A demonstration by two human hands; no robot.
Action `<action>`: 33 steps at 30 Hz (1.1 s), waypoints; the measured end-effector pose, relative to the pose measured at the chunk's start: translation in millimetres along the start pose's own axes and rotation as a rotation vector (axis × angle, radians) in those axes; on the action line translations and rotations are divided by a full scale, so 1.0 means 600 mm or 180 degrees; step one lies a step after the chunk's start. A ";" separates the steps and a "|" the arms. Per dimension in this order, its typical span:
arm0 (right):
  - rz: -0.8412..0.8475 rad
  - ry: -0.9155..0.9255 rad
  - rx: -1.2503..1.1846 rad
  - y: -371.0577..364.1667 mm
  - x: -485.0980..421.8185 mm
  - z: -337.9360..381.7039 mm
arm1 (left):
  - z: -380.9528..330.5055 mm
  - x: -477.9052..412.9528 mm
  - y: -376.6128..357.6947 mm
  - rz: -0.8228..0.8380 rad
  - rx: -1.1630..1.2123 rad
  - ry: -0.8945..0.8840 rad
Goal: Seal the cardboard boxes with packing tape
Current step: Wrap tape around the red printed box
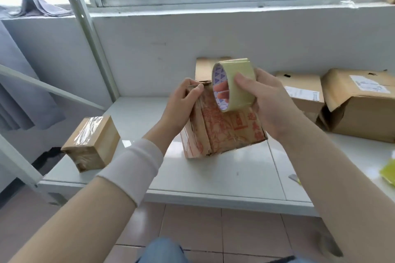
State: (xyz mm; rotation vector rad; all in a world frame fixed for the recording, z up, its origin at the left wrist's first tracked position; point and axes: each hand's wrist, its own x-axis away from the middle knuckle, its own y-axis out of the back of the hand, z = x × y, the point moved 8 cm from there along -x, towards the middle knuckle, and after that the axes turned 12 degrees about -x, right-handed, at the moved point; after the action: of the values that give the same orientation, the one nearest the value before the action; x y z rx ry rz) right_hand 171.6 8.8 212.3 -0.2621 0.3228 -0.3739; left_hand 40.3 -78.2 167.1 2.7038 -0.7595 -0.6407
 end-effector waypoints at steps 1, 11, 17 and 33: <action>-0.0027 0.0115 0.0050 -0.001 -0.017 -0.004 | 0.001 -0.016 0.004 -0.0022 0.0087 0.0061; -0.0074 0.0865 0.0625 -0.015 -0.078 -0.034 | 0.046 -0.052 0.019 -0.0411 0.0742 0.0228; -0.0255 0.0688 0.0730 -0.011 -0.094 0.012 | 0.038 -0.064 -0.006 -0.0301 0.1225 0.0680; -0.0444 0.0142 0.0866 0.039 -0.151 -0.007 | 0.076 -0.134 -0.045 0.0066 0.0461 0.1237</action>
State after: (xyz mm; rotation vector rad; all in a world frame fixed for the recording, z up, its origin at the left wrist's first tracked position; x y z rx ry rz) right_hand 97.4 65.0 224.7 -0.0093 0.2945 -0.5563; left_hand -31.4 -17.7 145.0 2.8158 -0.7515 -0.0471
